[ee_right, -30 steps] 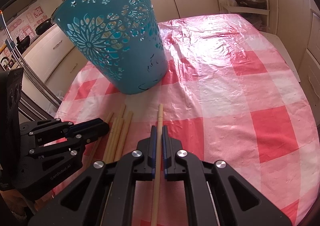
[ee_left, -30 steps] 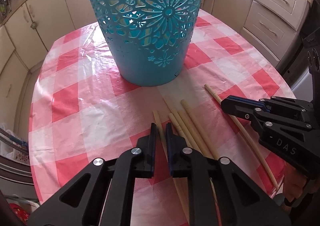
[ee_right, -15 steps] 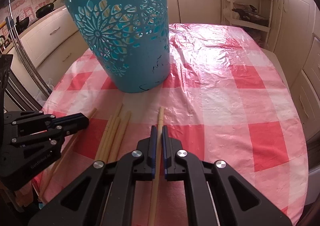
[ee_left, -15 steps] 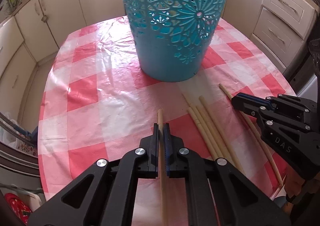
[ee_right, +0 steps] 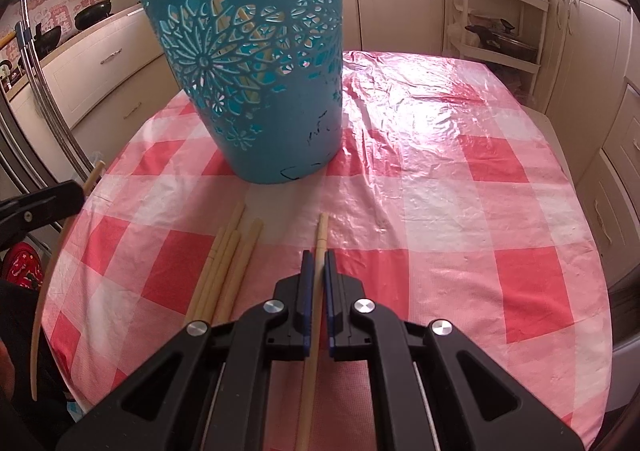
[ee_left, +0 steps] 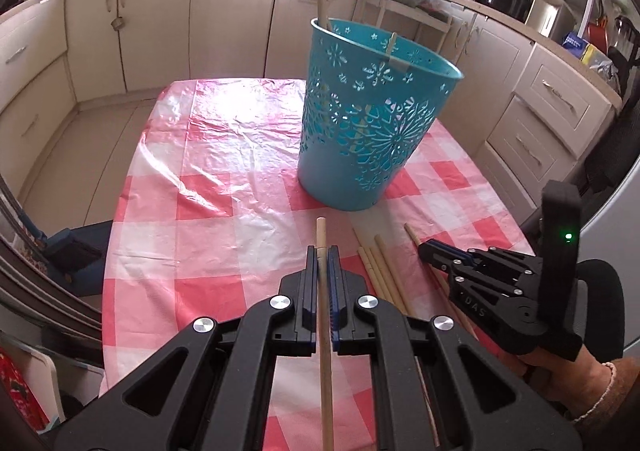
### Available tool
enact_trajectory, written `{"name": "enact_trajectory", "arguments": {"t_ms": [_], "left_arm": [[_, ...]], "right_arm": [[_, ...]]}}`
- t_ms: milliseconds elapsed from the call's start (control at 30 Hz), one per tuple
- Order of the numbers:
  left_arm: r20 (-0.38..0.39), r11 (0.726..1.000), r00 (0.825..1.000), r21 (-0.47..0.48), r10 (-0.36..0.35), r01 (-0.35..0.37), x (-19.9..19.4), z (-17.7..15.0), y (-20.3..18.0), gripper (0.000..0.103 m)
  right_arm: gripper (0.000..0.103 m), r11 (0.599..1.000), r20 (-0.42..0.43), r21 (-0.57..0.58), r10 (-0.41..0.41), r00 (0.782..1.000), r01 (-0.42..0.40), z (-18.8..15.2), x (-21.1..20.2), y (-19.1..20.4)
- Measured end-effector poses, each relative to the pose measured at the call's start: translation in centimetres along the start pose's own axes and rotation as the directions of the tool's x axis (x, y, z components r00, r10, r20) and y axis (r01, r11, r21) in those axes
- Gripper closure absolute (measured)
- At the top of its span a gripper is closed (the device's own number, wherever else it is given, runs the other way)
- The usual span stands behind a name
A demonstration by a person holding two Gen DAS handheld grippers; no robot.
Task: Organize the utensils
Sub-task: 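Lift the stick with the left gripper and drop it into the teal basket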
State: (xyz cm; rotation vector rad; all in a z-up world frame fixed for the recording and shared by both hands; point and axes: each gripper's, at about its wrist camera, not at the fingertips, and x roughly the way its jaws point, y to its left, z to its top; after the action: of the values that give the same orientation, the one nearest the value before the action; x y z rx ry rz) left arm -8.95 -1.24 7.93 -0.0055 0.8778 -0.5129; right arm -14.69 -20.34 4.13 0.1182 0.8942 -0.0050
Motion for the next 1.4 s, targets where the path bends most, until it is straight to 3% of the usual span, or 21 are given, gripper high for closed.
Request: {"name": "enact_trajectory", "arguments": {"t_ms": [300, 500, 700, 1000, 1267, 1400], "left_arm": [[0.099, 0.996, 0.993, -0.063, -0.061, 0.068, -5.4, 1.1, 0.3, 0.098], [0.204, 0.992, 0.975, -0.076, -0.084, 0.101, -9.5, 4.3, 0.3, 0.098], [0.272, 0.991, 0.958, -0.069, -0.093, 0.116, -11.2, 7.8, -0.9, 0.098], [0.344, 0.996, 0.938, -0.065, -0.039, 0.065, -8.2, 14.8, -3.1, 0.098], [0.437, 0.994, 0.899, -0.105, 0.028, 0.020, -4.3, 20.5, -3.9, 0.098], [0.455, 0.992, 0.889, -0.128, 0.052, 0.007, -2.0, 21.9, -4.0, 0.098]], "right_arm": [[0.097, 1.000, 0.002, -0.006, -0.005, 1.000, 0.005, 0.0, 0.0, 0.0], [0.097, 1.000, 0.005, -0.009, -0.006, 1.000, 0.007, -0.1, -0.1, 0.2], [0.097, 1.000, 0.003, 0.005, 0.005, 1.000, -0.005, -0.1, -0.1, 0.0], [0.097, 0.999, -0.001, 0.045, 0.028, 1.000, -0.027, 0.0, 0.0, -0.6], [0.097, 0.998, -0.005, 0.045, 0.047, 0.999, -0.047, 0.1, 0.1, -0.7], [0.097, 0.997, -0.008, 0.046, 0.057, 0.998, -0.056, 0.1, 0.1, -0.8]]}}
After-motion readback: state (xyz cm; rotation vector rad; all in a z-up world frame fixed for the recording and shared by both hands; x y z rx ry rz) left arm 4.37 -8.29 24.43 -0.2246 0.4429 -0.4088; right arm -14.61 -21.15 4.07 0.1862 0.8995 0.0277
